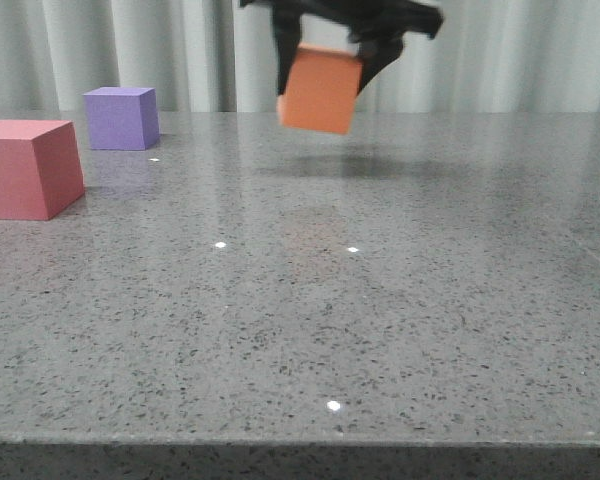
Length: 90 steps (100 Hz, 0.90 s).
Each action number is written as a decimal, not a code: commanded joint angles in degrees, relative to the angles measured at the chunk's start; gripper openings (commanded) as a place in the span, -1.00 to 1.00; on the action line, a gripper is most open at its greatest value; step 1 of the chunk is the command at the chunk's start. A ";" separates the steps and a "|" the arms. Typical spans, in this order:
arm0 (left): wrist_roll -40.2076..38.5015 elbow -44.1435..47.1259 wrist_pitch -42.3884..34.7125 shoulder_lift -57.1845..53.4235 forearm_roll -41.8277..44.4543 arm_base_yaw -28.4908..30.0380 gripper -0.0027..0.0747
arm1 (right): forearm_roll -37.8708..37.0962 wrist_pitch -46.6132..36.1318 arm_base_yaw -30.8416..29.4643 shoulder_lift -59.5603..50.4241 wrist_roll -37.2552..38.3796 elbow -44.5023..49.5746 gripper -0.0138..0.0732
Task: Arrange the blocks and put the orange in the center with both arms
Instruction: 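Lift the orange cube and carry it toward the table's middle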
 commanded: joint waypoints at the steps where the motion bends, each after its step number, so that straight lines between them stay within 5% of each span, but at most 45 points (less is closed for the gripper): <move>1: -0.07 2.38 -4.74 -1.78 -0.07 0.22 -0.98 | -3.08 0.57 2.08 -0.14 2.65 -6.23 0.29; 26: -0.07 2.38 -4.74 -1.78 -0.07 0.22 -0.98 | -7.04 4.73 6.14 6.59 6.85 -16.46 0.29; 70: -0.07 2.38 -4.74 -1.78 -0.07 0.22 -0.98 | -7.04 4.27 6.45 9.28 9.12 -16.92 0.31; 90: -0.07 2.38 -4.74 -1.78 -0.07 0.22 -0.98 | -6.63 2.88 6.45 9.25 9.12 -16.92 0.73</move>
